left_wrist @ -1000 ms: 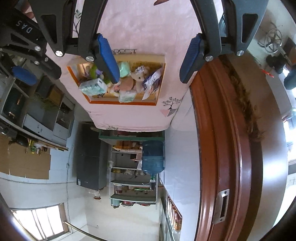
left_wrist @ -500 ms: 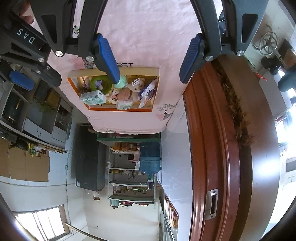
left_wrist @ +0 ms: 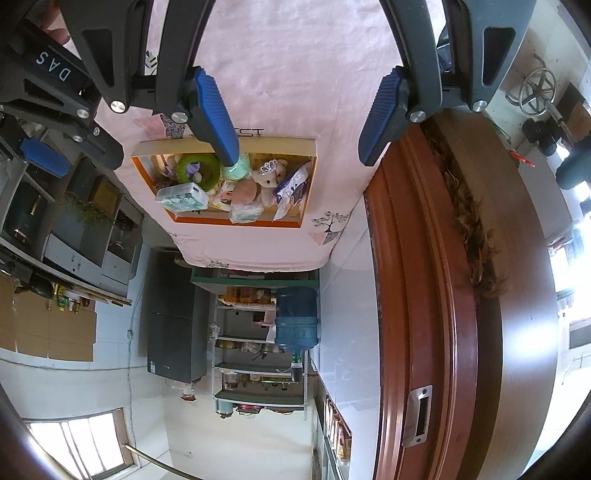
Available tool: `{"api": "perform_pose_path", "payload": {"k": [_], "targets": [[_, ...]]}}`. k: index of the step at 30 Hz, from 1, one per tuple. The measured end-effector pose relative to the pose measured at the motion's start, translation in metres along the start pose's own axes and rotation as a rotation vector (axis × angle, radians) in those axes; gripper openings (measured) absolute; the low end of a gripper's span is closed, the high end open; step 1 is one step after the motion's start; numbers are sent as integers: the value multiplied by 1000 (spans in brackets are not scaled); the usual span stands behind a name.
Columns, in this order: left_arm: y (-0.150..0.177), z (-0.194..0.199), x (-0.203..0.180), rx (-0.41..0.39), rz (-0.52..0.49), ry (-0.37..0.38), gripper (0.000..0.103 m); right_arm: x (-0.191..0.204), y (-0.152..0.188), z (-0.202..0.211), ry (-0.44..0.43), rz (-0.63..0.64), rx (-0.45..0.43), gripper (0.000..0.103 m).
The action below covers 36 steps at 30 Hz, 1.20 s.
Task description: Organize soft objects
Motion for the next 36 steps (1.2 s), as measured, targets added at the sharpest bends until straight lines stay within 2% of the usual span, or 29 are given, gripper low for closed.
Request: {"api": "perform_pose_path", "payload": {"k": [36], "targets": [[1, -4, 1, 2, 0, 7, 67, 3, 2, -2, -23, 6, 4, 77]]}}
Point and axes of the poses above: each gripper's, at about its wrist camera, not at the fingertips, and z roughly against the way its jaws point, x to its left, y to its underside, the point moved 4 cm from there along -z, roughly the way its jaws point, and after that the axes turned 3 degrees about z, right-handed, at the moved point
